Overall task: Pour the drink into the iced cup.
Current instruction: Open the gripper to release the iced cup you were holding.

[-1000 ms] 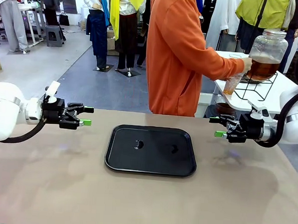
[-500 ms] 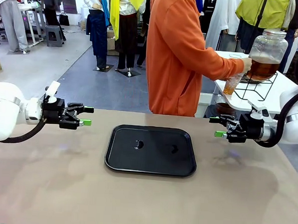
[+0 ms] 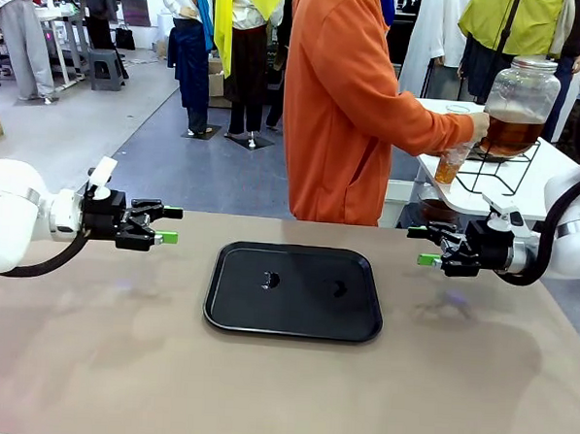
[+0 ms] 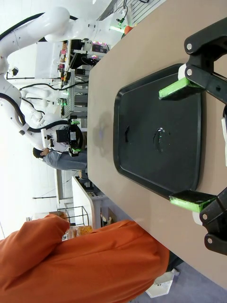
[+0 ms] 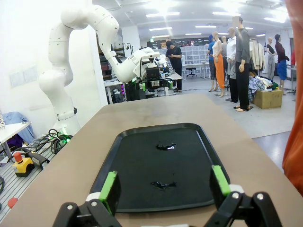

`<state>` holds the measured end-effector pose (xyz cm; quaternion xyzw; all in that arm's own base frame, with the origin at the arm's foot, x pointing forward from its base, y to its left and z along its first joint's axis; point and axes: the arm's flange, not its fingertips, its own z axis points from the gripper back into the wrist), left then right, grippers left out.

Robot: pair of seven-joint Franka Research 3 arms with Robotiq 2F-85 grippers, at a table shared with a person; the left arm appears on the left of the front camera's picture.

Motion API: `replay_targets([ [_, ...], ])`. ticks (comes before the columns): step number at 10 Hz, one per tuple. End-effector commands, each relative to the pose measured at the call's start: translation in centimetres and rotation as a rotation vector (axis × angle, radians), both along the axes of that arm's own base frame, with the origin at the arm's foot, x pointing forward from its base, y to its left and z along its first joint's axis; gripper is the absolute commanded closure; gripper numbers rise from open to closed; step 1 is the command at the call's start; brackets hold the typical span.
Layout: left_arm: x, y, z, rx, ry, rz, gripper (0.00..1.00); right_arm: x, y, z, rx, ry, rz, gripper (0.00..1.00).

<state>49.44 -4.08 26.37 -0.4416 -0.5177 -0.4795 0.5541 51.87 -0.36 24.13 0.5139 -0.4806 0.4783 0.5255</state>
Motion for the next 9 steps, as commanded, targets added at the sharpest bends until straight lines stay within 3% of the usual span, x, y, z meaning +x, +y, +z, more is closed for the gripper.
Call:
replay_targets([
  [1,-0.06,-0.17,0.48,-0.002,-0.003,0.007,0.00,0.08,0.07,0.27,0.004,-0.006,-0.002,0.00],
  [9,-0.06,-0.17,0.48,-0.002,-0.003,0.007,0.00,0.08,0.07,0.27,0.004,-0.006,-0.002,0.00],
])
